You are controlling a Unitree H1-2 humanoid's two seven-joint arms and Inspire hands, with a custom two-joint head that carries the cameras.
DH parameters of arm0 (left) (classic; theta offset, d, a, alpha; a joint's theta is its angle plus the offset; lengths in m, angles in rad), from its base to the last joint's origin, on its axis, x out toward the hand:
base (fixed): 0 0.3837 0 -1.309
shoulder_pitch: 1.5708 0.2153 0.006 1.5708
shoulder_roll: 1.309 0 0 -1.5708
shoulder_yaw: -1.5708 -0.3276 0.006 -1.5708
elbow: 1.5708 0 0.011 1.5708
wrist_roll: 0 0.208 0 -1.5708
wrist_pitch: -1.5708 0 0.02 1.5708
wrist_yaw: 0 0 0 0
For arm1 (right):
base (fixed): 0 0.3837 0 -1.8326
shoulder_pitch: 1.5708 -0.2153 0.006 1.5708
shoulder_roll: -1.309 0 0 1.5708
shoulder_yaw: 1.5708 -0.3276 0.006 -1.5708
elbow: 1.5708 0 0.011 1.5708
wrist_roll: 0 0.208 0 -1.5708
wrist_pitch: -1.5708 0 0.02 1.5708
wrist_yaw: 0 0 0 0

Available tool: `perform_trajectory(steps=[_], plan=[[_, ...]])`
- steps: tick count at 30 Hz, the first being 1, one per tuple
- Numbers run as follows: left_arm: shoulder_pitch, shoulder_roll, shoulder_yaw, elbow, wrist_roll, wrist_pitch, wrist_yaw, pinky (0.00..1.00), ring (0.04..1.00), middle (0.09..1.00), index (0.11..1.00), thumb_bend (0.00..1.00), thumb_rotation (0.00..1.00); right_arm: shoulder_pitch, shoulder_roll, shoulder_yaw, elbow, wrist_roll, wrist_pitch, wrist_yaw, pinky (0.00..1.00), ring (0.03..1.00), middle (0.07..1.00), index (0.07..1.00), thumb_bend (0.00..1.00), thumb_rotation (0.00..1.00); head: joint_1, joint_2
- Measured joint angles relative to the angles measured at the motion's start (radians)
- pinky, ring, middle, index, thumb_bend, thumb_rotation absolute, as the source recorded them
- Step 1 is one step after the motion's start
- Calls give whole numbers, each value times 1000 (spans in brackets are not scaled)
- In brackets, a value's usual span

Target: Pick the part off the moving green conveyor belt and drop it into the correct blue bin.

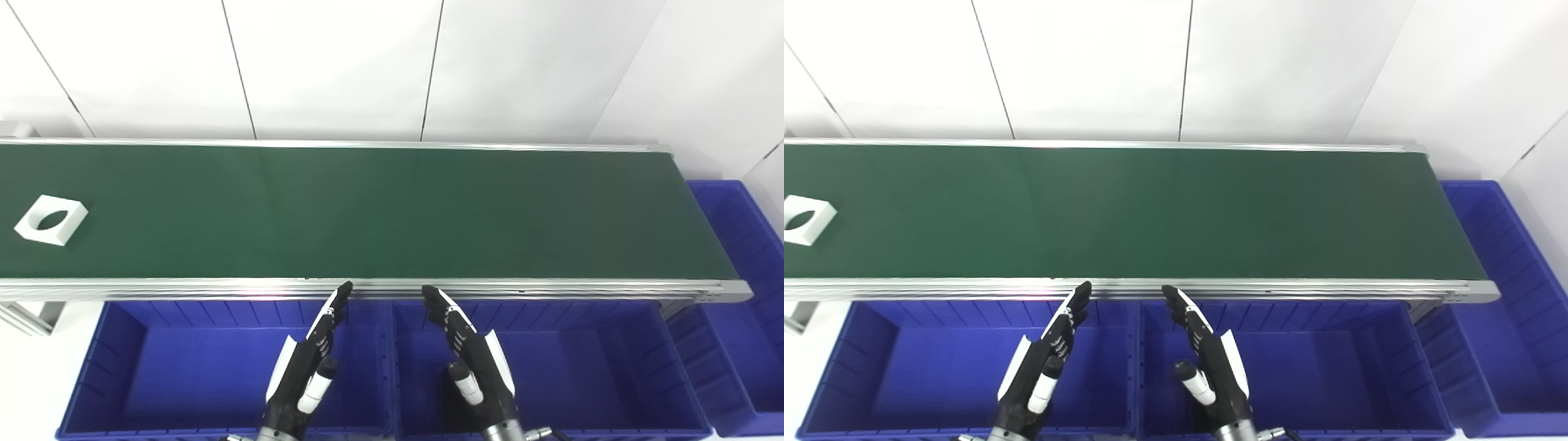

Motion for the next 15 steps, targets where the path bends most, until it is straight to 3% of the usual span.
perform_trajectory(steps=[15], plan=[[0,2,-7,20,1,0,0,1000,1000,976,956,794,1000,-8,-16,15,4,-32,0,-71,958,953,928,907,1000,1000,-3,-5]])
